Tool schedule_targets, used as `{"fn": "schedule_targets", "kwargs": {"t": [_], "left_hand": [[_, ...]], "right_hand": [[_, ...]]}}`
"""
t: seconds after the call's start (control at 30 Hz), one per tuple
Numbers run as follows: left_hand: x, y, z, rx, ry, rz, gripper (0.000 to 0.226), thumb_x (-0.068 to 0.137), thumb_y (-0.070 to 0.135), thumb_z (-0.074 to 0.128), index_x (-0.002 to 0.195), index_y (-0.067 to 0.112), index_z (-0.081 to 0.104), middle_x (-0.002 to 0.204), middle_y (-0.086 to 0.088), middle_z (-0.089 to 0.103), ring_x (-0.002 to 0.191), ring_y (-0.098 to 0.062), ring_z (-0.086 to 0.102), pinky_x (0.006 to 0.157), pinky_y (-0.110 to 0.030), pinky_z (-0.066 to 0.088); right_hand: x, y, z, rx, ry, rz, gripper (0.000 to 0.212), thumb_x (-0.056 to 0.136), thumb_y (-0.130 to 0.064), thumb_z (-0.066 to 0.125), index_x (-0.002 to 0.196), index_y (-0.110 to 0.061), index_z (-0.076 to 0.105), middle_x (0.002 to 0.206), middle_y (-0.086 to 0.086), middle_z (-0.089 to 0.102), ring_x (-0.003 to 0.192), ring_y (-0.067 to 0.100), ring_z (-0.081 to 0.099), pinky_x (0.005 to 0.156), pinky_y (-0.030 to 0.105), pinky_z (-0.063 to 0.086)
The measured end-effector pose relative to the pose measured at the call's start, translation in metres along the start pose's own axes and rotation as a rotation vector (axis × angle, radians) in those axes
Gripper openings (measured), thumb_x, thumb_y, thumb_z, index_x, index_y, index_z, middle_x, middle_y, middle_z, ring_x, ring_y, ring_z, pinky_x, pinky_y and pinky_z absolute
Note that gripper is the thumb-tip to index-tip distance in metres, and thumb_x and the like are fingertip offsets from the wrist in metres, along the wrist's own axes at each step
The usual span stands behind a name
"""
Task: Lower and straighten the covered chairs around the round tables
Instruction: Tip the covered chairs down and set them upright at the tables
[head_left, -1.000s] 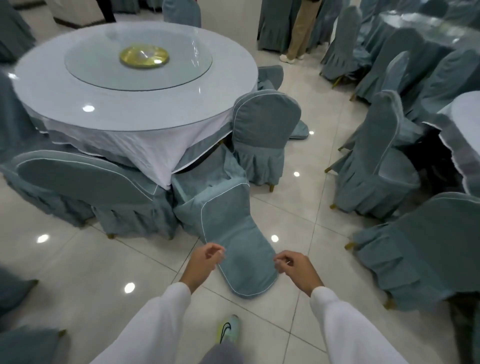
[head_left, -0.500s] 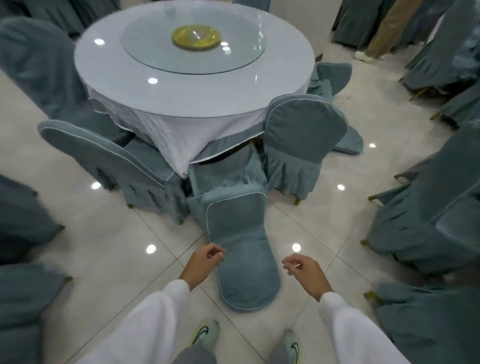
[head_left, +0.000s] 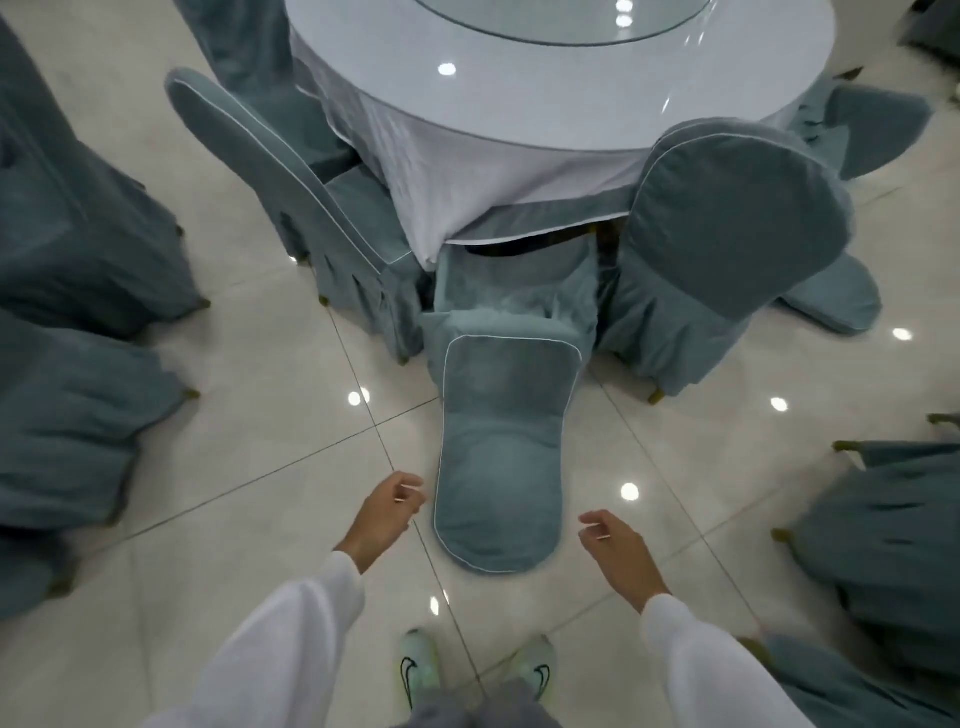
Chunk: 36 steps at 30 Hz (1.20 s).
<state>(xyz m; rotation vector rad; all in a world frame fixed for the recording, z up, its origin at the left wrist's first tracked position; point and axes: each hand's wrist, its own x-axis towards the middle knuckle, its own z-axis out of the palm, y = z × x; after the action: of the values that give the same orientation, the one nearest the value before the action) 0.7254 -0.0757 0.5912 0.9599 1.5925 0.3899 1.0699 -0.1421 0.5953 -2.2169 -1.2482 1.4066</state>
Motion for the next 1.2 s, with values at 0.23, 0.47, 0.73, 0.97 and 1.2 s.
{"fn": "schedule_targets", "kwargs": {"t": [0.23, 0.47, 0.73, 0.97, 1.2], "left_hand": [[0.063, -0.083, 0.021, -0.039, 0.059, -0.042, 0.015, 0.097, 0.023, 0.058, 0.109, 0.028, 0.065, 0.11, -0.003, 0.068, 0.105, -0.022, 0.065, 0.087, -0.04, 0.056], [0.18, -0.191, 0.061, -0.006, 0.082, -0.063, 0.018, 0.098, 0.026, 0.057, 0.114, 0.029, 0.063, 0.115, 0.002, 0.065, 0.109, -0.018, 0.062, 0.098, -0.042, 0.053], [0.315, -0.307, 0.117, -0.064, 0.108, -0.149, 0.033, 0.099, 0.016, 0.053, 0.132, 0.017, 0.055, 0.125, -0.008, 0.059, 0.111, -0.023, 0.057, 0.097, -0.04, 0.05], [0.383, -0.382, 0.147, -0.108, 0.107, -0.256, 0.054, 0.098, 0.016, 0.056, 0.15, 0.013, 0.04, 0.15, -0.012, 0.045, 0.129, -0.028, 0.048, 0.105, -0.041, 0.043], [0.408, -0.417, 0.172, -0.209, 0.041, -0.326, 0.069, 0.096, 0.016, 0.065, 0.155, 0.011, 0.028, 0.153, -0.011, 0.041, 0.128, -0.027, 0.048, 0.102, -0.038, 0.039]], "right_hand": [[0.065, 0.069, 0.057, -0.039, -0.035, 0.012, 0.007, 0.101, -0.024, 0.06, 0.104, -0.022, 0.067, 0.101, -0.007, 0.068, 0.092, 0.009, 0.063, 0.08, 0.022, 0.048], [0.174, 0.16, 0.137, 0.031, -0.056, 0.115, 0.025, 0.103, -0.027, 0.055, 0.127, -0.02, 0.056, 0.121, 0.0, 0.061, 0.106, 0.019, 0.059, 0.09, 0.029, 0.044], [0.301, 0.274, 0.219, 0.109, -0.056, 0.186, 0.051, 0.099, -0.029, 0.063, 0.145, -0.02, 0.043, 0.135, 0.007, 0.058, 0.112, 0.023, 0.056, 0.095, 0.032, 0.044], [0.386, 0.354, 0.267, 0.122, 0.01, 0.237, 0.07, 0.097, -0.032, 0.067, 0.154, -0.009, 0.034, 0.152, 0.018, 0.048, 0.135, 0.038, 0.05, 0.109, 0.044, 0.043], [0.413, 0.394, 0.297, 0.256, -0.017, 0.248, 0.086, 0.082, -0.052, 0.075, 0.15, -0.018, 0.035, 0.14, 0.004, 0.051, 0.13, 0.034, 0.052, 0.109, 0.048, 0.045]]}}
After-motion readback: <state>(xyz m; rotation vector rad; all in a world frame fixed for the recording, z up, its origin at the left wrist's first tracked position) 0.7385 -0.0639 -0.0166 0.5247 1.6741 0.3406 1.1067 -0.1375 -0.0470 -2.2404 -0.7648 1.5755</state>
